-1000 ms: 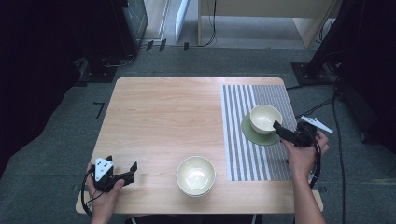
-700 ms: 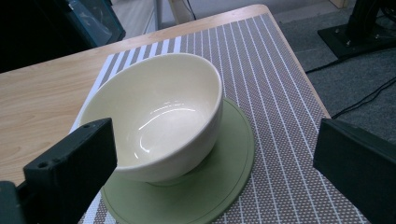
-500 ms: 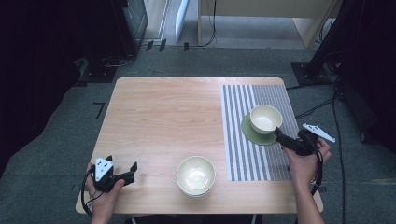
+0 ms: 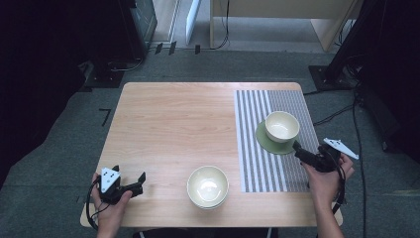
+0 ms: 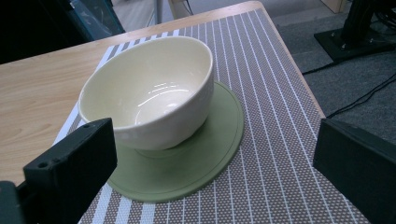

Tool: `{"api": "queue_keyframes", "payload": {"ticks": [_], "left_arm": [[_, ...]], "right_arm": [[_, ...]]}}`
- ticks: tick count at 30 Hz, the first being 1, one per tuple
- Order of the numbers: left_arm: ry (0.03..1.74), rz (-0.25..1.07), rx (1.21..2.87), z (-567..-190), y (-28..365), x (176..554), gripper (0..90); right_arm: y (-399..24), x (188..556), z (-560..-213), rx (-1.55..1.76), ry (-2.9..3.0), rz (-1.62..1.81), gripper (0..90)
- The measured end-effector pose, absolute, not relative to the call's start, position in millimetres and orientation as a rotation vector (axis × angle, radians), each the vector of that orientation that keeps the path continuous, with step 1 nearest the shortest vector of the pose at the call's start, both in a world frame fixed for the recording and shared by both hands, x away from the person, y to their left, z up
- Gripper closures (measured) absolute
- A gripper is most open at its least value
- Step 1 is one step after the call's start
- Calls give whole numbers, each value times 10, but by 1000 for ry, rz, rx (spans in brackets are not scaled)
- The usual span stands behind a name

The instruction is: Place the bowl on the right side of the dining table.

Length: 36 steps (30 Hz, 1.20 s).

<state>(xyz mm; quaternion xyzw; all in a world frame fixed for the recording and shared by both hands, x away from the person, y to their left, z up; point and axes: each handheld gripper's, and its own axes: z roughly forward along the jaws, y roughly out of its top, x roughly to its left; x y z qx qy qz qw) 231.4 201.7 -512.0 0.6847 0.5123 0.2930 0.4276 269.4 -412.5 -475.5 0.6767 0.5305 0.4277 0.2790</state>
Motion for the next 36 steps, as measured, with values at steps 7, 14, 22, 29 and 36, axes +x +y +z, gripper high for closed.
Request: {"api": "queue_keyframes", "payload": {"ticks": [7,14,22,29,36], "left_arm": [[1280,733,1711,-5120,2016,2314,0],[1280,733,1711,-5121,2016,2313,0],[1281,731,1710,-5121,2018,2315,0],[1281,732,1709,-5121,2018,2313,0],[1281,732,1710,-5121,2016,2314,0]], "right_arm": [[-4100,2587,-4792,1785,1440,1135,0],[-4078,2509,-4823,1774,1444,1127,0],[-4073,2414,-4863,1759,1458,1111,0],[-4085,2338,-4922,1759,1465,1097,0],[-4081,2276,-4982,1749,1481,1088,0]]}}
